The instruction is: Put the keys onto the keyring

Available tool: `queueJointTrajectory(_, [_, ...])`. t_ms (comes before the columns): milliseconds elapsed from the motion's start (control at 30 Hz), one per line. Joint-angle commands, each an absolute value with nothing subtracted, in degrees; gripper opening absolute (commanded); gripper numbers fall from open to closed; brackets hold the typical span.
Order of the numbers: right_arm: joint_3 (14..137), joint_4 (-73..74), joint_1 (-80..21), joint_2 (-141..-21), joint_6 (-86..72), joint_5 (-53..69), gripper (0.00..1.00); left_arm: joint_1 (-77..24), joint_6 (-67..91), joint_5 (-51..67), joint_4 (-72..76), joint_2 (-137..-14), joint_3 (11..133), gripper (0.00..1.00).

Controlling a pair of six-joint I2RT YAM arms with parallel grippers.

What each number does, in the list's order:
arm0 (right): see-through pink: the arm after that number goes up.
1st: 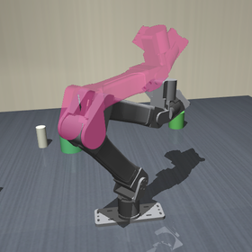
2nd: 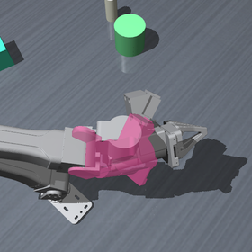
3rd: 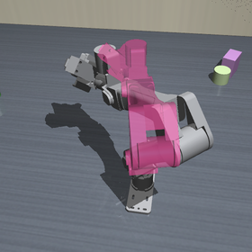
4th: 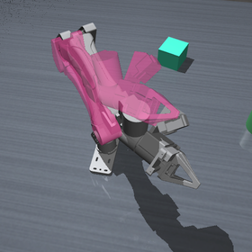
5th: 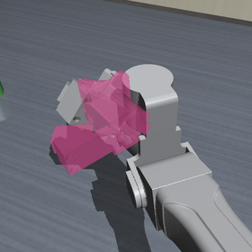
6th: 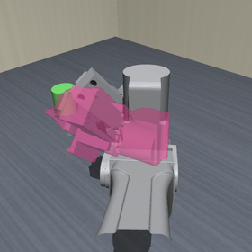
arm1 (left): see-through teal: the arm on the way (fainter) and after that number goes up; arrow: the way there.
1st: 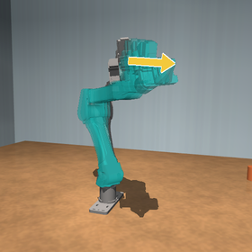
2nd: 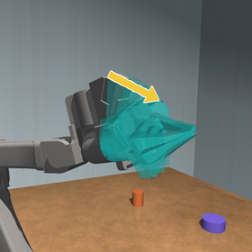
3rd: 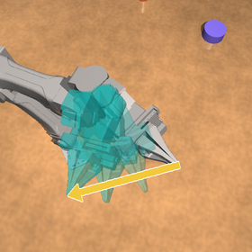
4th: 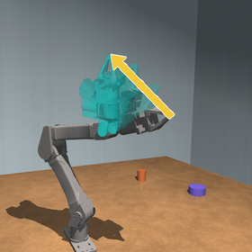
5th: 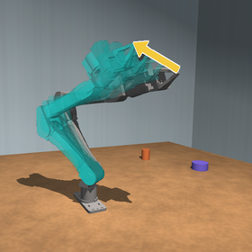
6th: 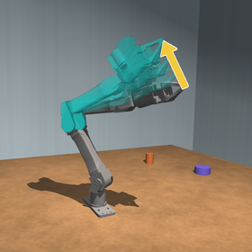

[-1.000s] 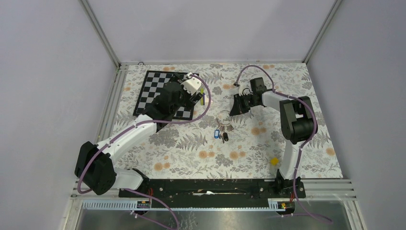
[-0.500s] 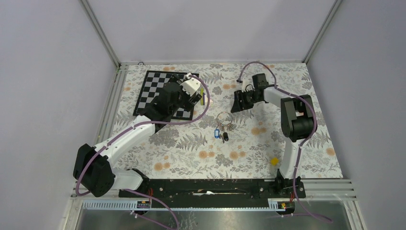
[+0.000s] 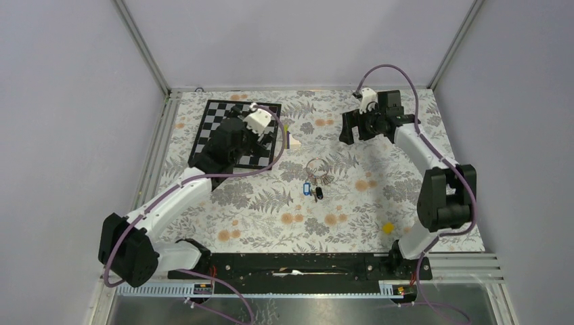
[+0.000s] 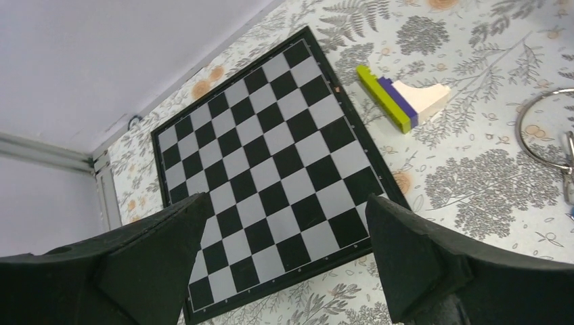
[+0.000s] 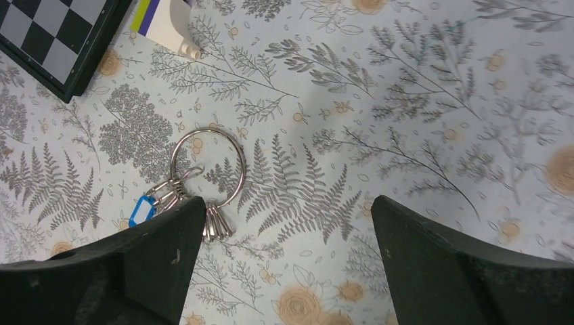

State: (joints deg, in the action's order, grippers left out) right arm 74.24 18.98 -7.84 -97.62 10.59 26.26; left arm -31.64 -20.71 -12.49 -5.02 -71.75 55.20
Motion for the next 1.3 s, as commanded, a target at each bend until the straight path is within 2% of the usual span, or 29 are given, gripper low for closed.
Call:
queueJointTrajectory(0, [70.5, 19.6, -7.5, -89.0, 11.6, 17.8, 1.00, -28.7, -17.4, -10.5, -0.8, -66.5, 53.9, 0.99])
queueJointTrajectory(200, [58.0, 11.3, -7.5, -73.0, 8.8, 8.7, 1.00, -23.7, -13.0, -3.5, -0.2, -62.8, 51.8, 0.99])
queueJointTrajectory(400, [44.0, 1.5, -7.5, -57.1, 9.5, 4.5, 1.00, -18.1, -10.2, 2.5, 5.2, -60.8, 45.2, 0.99])
queueJointTrajectory(500, [42.3, 2.9, -7.5, -54.7, 9.9, 3.7, 1.00, -14.0, -6.8, 3.5, 7.9, -59.9, 43.1, 0.99])
queueJointTrajectory(767, [38.4, 2.3, -7.5, -50.8, 9.3, 3.7, 1.00, -1.4, -1.7, 16.6, 5.7, -61.2, 42.4, 0.99])
queueJointTrajectory(1067, [39.0, 5.5, -7.5, -45.8, 8.1, 9.9, 1.00, -0.1, -3.3, 14.5, 6.4, -51.9, 36.6, 0.99])
queueJointTrajectory(1267, [35.8, 2.3, -7.1, -39.7, 6.6, 6.6, 1.00, -0.1, -1.9, 15.4, 8.2, -50.1, 36.0, 0.99])
